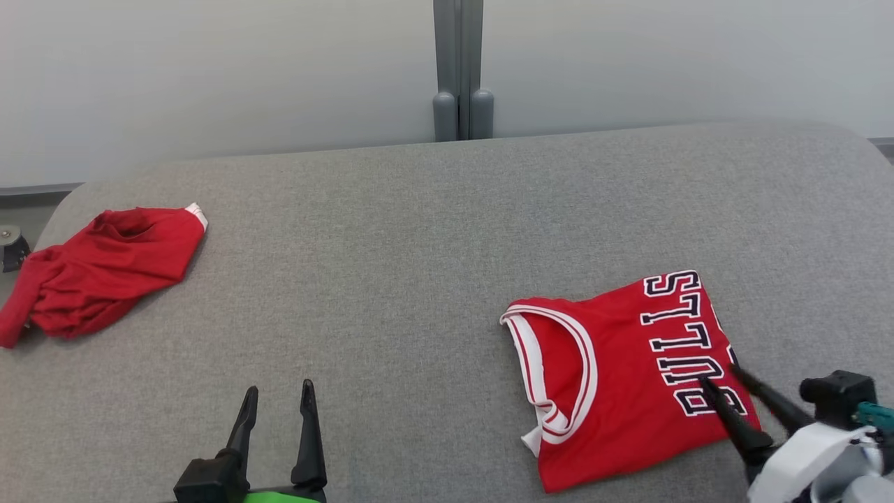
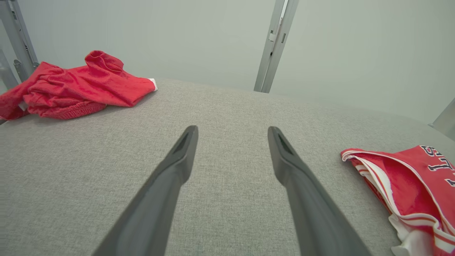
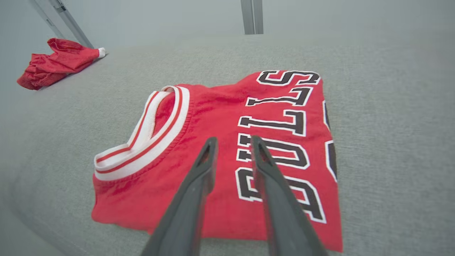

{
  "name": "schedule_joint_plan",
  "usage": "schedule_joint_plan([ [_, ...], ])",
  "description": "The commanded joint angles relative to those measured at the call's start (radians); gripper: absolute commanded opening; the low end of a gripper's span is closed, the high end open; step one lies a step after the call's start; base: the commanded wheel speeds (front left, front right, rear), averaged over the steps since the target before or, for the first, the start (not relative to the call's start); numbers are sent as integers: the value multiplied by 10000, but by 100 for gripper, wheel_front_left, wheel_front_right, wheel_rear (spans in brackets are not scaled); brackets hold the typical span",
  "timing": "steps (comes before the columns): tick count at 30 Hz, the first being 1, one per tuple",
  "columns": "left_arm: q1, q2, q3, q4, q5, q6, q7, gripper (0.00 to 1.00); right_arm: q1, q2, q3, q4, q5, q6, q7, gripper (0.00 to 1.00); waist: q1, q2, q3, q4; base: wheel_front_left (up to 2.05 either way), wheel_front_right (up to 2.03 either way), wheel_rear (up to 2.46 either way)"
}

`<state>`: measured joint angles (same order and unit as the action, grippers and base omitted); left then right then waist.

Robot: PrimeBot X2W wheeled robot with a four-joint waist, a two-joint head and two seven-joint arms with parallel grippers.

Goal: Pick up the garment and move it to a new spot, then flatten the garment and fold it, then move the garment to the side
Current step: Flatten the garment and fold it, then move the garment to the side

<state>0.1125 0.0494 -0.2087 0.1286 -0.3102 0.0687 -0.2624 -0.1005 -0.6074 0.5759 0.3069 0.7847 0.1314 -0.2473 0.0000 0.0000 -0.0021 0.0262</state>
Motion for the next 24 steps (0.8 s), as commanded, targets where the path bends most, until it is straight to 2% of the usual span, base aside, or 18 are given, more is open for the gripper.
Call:
schedule_joint_plan([
  [1, 136, 22, 44, -62, 129, -92, -33, 100, 285, -33, -617, 194, -671, -15, -99, 100, 0, 0, -167, -54, 0, 0, 0],
  [4, 255, 22, 148, -158, 475, -214, -33, 100, 789, 520, -2526, 361, -2009, -13, -178, 100, 0, 0, -269, -42, 0, 0, 0],
  [7, 366, 22, 217, -252, 755, -332, -33, 100, 1326, 1242, -4257, 10, -3387, -15, -177, 100, 0, 0, -315, -8, 0, 0, 0],
  [10, 528, 22, 334, -312, 966, -415, -33, 100, 1937, 2076, -5370, -478, -4495, -15, -175, 100, 0, 0, -348, 47, 0, 0, 0],
  [16, 776, 22, 538, -349, 1118, -485, -33, 100, 2555, 2986, -6067, -952, -5328, -15, -178, 100, 0, 0, -349, 150, 0, 0, 0],
  [24, 902, 22, 573, -280, 1076, -507, -33, 100, 2575, 3183, -6140, -1162, -5511, -15, -180, 100, 0, 0, -315, 217, 0, 0, 0],
])
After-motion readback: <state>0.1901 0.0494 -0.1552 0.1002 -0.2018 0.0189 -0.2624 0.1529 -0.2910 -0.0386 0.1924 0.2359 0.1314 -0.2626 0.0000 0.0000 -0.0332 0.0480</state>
